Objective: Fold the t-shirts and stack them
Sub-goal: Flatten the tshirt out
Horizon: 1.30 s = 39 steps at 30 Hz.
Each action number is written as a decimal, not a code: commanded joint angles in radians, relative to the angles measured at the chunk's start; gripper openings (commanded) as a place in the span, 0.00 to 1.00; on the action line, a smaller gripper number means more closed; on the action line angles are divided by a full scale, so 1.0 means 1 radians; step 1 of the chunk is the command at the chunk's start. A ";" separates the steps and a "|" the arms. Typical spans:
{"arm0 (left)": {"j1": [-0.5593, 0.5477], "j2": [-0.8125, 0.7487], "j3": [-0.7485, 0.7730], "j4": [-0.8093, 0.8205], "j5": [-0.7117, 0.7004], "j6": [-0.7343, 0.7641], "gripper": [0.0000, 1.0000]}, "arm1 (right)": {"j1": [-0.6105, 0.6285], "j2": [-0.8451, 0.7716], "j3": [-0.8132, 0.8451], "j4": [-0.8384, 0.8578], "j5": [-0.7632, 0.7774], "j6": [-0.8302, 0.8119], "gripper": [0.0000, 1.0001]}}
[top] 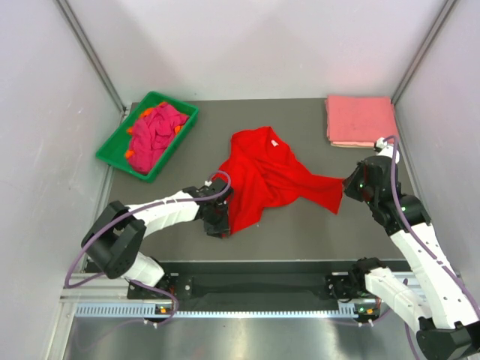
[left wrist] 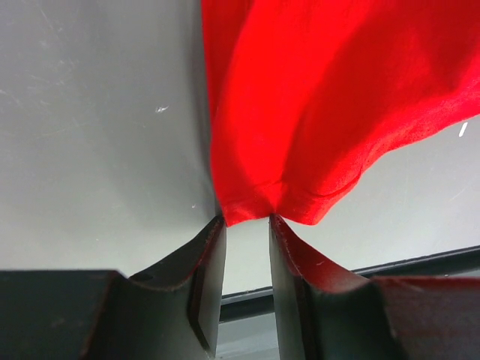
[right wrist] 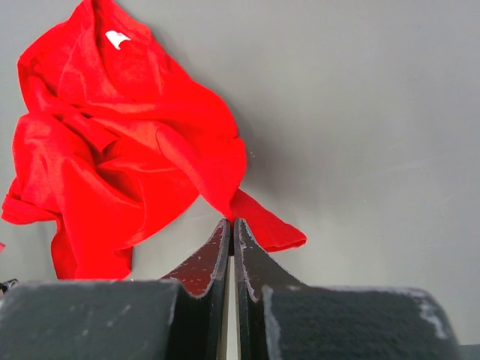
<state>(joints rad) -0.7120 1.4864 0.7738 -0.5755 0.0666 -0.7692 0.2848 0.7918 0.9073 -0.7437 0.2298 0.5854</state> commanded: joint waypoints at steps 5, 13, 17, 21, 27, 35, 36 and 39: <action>-0.003 -0.029 0.011 -0.003 -0.094 -0.013 0.35 | -0.012 -0.020 -0.007 0.027 -0.012 -0.001 0.00; -0.003 -0.109 0.102 -0.092 -0.102 0.018 0.39 | -0.010 -0.023 -0.011 0.023 -0.009 -0.001 0.00; -0.003 -0.083 0.079 -0.060 -0.071 0.005 0.39 | -0.012 -0.019 -0.015 0.027 -0.018 0.004 0.00; -0.003 -0.067 0.052 -0.032 -0.045 -0.008 0.38 | -0.010 -0.017 -0.010 0.030 -0.021 0.004 0.00; -0.001 -0.034 0.019 -0.015 -0.054 -0.016 0.37 | -0.010 -0.019 -0.015 0.033 -0.023 0.004 0.00; -0.003 0.014 -0.018 0.041 -0.059 -0.016 0.36 | -0.010 -0.014 -0.010 0.040 -0.024 0.004 0.00; -0.003 0.021 -0.025 0.051 -0.054 -0.015 0.36 | -0.012 -0.013 -0.010 0.040 -0.024 0.004 0.00; -0.003 0.041 -0.031 0.068 -0.047 -0.012 0.35 | -0.010 -0.009 -0.010 0.038 -0.023 0.001 0.00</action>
<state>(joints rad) -0.7151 1.4818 0.7734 -0.5751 0.0235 -0.7624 0.2848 0.7856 0.8959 -0.7399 0.2138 0.5861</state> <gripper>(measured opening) 0.351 0.009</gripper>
